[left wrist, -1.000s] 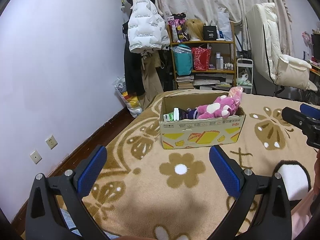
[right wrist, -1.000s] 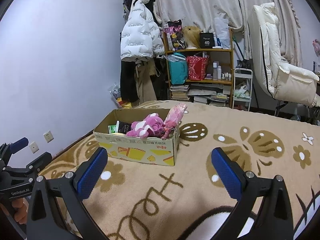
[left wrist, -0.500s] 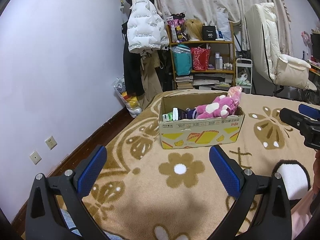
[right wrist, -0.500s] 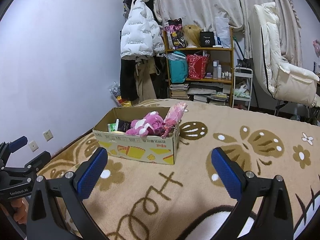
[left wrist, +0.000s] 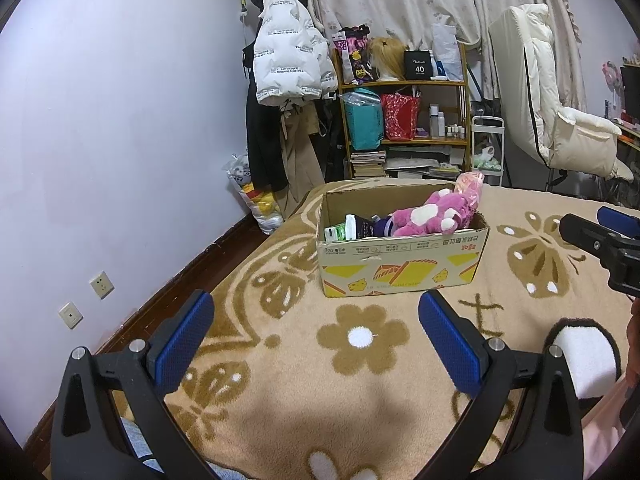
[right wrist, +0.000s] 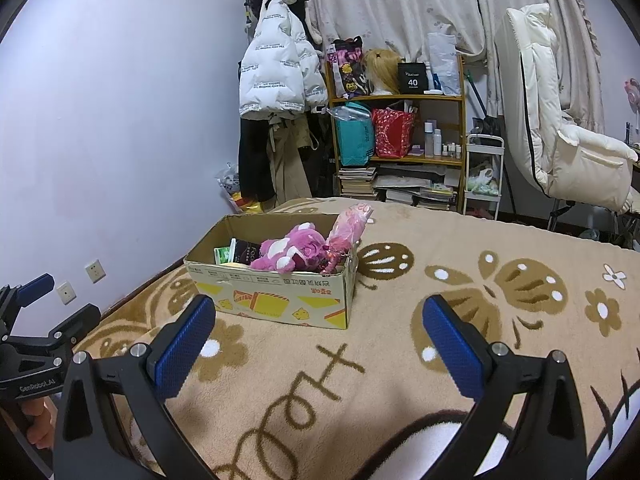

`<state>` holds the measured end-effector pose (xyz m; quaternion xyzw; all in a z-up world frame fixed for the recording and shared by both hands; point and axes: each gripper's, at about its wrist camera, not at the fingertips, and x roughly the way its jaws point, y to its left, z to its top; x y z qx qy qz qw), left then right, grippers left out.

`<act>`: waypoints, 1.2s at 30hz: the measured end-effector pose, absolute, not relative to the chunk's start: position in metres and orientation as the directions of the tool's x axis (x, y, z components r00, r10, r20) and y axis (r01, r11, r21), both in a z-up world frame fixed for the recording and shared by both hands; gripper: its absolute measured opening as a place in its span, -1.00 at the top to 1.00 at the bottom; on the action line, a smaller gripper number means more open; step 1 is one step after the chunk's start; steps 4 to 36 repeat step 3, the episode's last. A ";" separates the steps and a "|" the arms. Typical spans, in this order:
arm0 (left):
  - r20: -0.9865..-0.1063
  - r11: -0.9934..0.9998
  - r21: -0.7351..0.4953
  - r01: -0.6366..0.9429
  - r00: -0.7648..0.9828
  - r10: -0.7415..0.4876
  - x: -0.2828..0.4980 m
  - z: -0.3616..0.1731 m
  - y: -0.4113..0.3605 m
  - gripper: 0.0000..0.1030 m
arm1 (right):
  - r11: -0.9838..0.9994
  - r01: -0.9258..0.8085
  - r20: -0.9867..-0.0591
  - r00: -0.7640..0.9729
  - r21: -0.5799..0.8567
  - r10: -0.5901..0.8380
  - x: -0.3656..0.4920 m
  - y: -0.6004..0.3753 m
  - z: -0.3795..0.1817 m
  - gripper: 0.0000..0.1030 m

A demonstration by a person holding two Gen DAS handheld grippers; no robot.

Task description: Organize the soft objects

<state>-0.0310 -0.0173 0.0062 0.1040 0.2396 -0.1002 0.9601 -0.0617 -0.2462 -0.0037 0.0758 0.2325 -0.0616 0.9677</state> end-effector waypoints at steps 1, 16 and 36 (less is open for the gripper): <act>-0.481 0.958 0.151 0.242 0.865 -0.143 -0.031 0.006 -0.017 -0.97 | 0.981 0.155 -0.458 0.885 0.118 -0.084 -0.063 -0.247 -0.004 -1.00; -0.480 0.959 0.152 0.241 0.866 -0.142 -0.031 0.006 -0.017 -0.97 | 0.981 0.155 -0.460 0.884 0.117 -0.085 -0.062 -0.246 -0.004 -1.00; -0.480 0.959 0.152 0.241 0.866 -0.142 -0.031 0.006 -0.017 -0.97 | 0.981 0.155 -0.460 0.884 0.117 -0.085 -0.062 -0.246 -0.004 -1.00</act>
